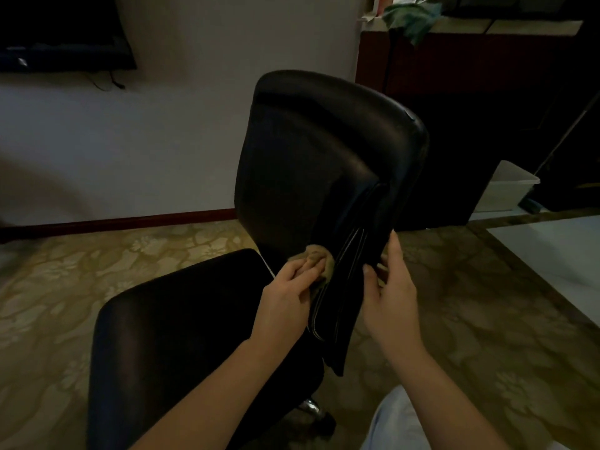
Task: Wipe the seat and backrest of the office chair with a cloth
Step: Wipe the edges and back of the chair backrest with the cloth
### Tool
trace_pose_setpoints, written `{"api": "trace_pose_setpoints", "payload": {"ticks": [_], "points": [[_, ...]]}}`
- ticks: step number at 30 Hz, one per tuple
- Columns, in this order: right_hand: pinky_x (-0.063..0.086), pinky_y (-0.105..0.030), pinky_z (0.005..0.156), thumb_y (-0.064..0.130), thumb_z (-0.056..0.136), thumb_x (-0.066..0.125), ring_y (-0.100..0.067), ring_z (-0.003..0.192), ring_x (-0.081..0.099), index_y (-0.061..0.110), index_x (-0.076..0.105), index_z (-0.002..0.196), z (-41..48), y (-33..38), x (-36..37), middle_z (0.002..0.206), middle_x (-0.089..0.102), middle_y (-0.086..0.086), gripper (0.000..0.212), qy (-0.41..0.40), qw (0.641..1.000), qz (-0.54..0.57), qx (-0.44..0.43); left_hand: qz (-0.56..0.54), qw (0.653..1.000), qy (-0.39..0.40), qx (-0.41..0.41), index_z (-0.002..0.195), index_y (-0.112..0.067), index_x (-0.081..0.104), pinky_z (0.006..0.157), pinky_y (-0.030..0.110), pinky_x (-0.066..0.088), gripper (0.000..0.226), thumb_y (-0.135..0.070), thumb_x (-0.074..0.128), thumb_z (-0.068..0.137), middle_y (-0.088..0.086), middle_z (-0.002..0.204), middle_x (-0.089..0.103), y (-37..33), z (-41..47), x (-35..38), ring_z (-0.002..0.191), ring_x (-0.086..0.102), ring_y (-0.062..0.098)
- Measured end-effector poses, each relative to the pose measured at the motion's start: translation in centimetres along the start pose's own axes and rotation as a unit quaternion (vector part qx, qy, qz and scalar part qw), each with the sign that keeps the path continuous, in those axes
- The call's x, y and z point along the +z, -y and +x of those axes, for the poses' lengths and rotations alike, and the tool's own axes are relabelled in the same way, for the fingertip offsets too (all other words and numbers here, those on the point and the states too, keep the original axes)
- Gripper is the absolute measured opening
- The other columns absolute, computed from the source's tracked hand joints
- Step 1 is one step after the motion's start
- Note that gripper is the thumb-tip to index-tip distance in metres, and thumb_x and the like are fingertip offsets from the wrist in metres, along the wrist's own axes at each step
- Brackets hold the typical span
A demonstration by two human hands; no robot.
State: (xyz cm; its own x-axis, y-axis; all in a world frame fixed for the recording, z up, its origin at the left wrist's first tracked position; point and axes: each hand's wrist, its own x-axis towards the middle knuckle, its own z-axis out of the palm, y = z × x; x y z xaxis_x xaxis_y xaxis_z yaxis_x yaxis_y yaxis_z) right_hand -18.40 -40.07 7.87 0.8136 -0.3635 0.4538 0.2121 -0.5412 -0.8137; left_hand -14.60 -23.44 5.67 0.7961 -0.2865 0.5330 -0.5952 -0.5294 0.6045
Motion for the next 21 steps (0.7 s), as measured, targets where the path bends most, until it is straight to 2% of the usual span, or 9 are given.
{"api": "trace_pose_setpoints", "payload": {"ticks": [3, 9, 15, 19, 21], "points": [[0.049, -0.021, 0.095, 0.015, 0.100, 0.050, -0.003, 0.115, 0.055, 0.040, 0.017, 0.154, 0.0, 0.0, 0.1, 0.132, 0.055, 0.007, 0.068, -0.005, 1.000, -0.007, -0.001, 0.002, 1.000, 0.000, 0.007, 0.133, -0.014, 0.065, 0.110, 0.003, 0.029, 0.043, 0.006, 0.061, 0.095, -0.002, 0.140, 0.057, -0.6, 0.9, -0.6, 0.129, 0.048, 0.001], [0.053, -0.027, 0.093, 0.015, 0.099, 0.052, -0.005, 0.115, 0.056, 0.038, 0.021, 0.154, -0.2, 0.2, 0.0, 0.129, 0.057, 0.008, 0.067, 0.001, 1.000, 0.007, -0.009, -0.015, 0.997, -0.036, 0.061, 0.135, -0.014, 0.064, 0.112, 0.008, 0.032, 0.039, -0.006, 0.054, 0.098, 0.003, 0.140, 0.059, -3.9, 4.9, -1.7, 0.128, 0.044, -0.003], [0.053, -0.029, 0.093, 0.017, 0.100, 0.051, -0.003, 0.114, 0.057, 0.040, 0.019, 0.154, -0.3, 0.3, -0.3, 0.128, 0.056, 0.010, 0.066, 0.003, 1.000, -0.001, -0.002, 0.003, 0.998, -0.036, 0.048, 0.128, -0.008, 0.068, 0.107, -0.001, 0.027, 0.036, 0.002, 0.062, 0.095, 0.005, 0.133, 0.062, -1.7, 2.9, -0.6, 0.125, 0.041, -0.007], [0.050, -0.021, 0.094, 0.016, 0.100, 0.050, -0.001, 0.115, 0.055, 0.037, 0.019, 0.155, -0.2, 0.2, -0.3, 0.132, 0.055, 0.008, 0.067, 0.000, 1.000, -0.007, -0.003, 0.006, 1.000, -0.021, 0.021, 0.121, -0.004, 0.072, 0.105, -0.001, 0.030, 0.032, 0.007, 0.064, 0.092, 0.004, 0.129, 0.062, 0.0, 0.1, 0.0, 0.124, 0.050, 0.001], [0.049, -0.019, 0.094, 0.015, 0.100, 0.050, 0.000, 0.116, 0.055, 0.037, 0.019, 0.155, -0.2, 0.2, -0.3, 0.132, 0.055, 0.007, 0.067, 0.001, 1.000, -0.002, -0.003, 0.016, 0.999, -0.022, 0.029, 0.120, -0.004, 0.072, 0.106, 0.000, 0.030, 0.033, 0.009, 0.063, 0.092, 0.008, 0.130, 0.065, 0.2, 0.7, -0.4, 0.123, 0.047, -0.003]]}}
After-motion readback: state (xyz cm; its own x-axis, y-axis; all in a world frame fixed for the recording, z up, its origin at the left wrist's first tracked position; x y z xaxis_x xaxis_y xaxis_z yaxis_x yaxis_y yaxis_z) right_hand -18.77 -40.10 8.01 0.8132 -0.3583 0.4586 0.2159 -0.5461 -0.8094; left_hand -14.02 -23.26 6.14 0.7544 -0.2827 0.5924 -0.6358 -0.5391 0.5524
